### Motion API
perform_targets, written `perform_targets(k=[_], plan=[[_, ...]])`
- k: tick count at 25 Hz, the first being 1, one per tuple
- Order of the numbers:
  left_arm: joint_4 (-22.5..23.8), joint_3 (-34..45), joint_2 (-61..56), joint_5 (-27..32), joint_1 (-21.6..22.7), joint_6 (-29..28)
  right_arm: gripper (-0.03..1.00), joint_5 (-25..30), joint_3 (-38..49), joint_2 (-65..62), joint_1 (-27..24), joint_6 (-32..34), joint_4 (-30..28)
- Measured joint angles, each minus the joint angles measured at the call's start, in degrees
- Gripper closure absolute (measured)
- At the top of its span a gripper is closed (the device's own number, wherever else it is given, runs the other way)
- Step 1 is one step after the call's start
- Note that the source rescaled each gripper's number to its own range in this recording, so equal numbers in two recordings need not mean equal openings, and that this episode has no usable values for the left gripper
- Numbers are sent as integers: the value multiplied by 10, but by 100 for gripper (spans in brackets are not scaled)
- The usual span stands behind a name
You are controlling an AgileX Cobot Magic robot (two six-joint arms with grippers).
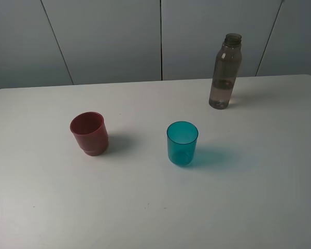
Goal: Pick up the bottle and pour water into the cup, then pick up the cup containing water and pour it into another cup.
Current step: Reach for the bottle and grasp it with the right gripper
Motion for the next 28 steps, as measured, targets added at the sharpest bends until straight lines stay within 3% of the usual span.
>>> perform_targets(k=[28], plan=[[0,0,0,0,0,-4,-3,0,0,0,0,0,0]])
